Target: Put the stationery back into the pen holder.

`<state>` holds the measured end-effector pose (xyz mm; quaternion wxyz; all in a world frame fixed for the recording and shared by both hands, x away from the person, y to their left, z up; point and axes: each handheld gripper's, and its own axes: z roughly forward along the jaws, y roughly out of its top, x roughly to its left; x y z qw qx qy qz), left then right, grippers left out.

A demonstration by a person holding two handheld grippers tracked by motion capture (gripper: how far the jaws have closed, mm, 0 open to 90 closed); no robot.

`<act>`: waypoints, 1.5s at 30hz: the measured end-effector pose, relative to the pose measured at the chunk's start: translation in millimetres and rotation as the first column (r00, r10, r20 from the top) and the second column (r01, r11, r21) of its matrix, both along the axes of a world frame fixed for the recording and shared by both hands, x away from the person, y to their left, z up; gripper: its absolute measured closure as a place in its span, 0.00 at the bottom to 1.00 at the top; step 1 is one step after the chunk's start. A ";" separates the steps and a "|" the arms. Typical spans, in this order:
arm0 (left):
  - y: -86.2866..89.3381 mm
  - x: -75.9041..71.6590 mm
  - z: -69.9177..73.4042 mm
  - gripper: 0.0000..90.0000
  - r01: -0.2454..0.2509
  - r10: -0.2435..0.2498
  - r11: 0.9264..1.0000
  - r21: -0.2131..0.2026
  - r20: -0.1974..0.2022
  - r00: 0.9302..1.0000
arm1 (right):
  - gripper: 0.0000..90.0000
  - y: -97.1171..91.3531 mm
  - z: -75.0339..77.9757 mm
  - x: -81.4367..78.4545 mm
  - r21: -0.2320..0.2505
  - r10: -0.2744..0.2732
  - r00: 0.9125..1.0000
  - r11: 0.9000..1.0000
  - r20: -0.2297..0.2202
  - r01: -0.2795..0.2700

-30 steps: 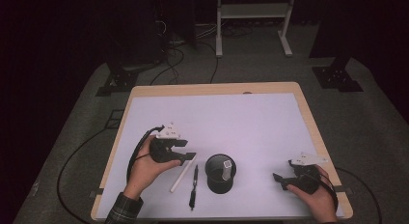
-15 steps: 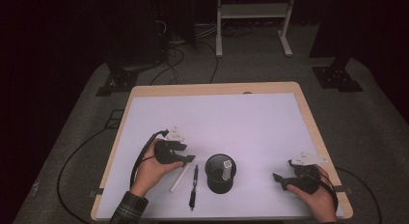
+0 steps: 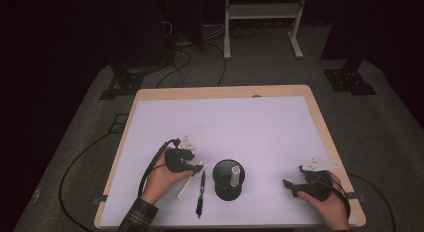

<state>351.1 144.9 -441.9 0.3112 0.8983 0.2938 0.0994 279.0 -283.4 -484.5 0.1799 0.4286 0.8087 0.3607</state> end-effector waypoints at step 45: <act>-3.5 5.7 -4.3 0.81 -0.061 0.076 0.986 0.154 -0.095 0.993 | 0.18 0.0 0.0 -0.1 -0.001 0.000 1.000 1.000 0.000 0.000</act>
